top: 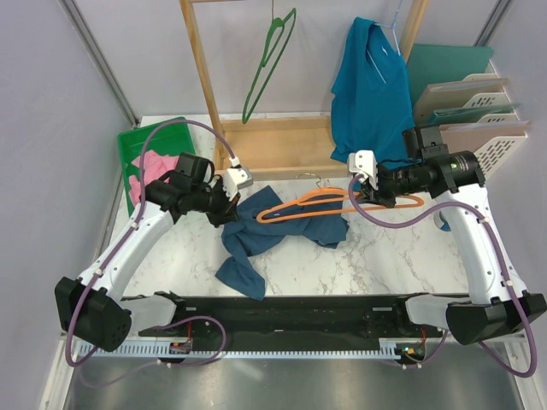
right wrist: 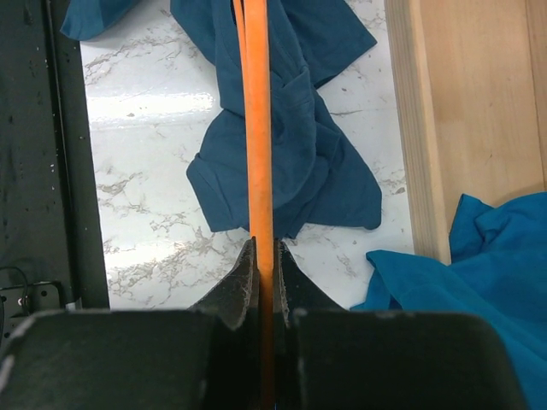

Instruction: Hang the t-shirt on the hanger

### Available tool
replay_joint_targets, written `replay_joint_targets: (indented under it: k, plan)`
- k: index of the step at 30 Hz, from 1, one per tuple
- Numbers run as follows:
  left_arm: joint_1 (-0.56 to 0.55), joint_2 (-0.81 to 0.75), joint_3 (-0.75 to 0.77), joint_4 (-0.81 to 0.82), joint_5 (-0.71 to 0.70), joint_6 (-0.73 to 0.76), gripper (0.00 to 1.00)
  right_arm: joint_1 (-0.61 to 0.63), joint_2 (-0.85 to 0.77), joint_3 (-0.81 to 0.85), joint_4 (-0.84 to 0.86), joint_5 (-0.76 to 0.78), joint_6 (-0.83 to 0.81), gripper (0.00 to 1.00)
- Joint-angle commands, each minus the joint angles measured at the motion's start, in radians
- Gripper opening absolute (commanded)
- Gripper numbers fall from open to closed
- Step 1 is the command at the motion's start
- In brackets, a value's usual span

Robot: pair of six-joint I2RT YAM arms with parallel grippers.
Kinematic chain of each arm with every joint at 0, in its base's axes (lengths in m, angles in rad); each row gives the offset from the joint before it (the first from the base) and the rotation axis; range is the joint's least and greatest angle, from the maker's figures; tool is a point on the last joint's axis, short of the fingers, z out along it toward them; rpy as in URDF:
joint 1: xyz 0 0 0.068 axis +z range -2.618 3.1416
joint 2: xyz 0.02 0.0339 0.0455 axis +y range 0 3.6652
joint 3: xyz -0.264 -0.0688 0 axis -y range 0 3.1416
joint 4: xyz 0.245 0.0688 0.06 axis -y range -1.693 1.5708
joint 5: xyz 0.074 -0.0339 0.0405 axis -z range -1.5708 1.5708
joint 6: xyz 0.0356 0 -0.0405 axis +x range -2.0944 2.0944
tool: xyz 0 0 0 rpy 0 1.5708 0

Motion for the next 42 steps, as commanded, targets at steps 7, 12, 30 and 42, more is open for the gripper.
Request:
replay_joint_targets:
  k: [7,12,30,42]
  plan:
    - [-0.001,-0.019,0.029,-0.012,0.011,0.05,0.02,-0.002,0.008,0.071,0.055,-0.043,0.018,0.0]
    - [-0.001,-0.021,0.038,-0.012,0.016,0.045,0.02,-0.002,0.011,0.054,0.056,-0.026,-0.008,0.0]
    - [-0.017,0.01,0.1,-0.052,0.065,0.054,0.02,0.024,0.031,-0.001,0.099,-0.128,0.021,0.0]
    - [-0.02,0.016,0.121,-0.098,0.06,0.082,0.02,-0.003,0.019,-0.157,0.308,-0.157,0.081,0.0]
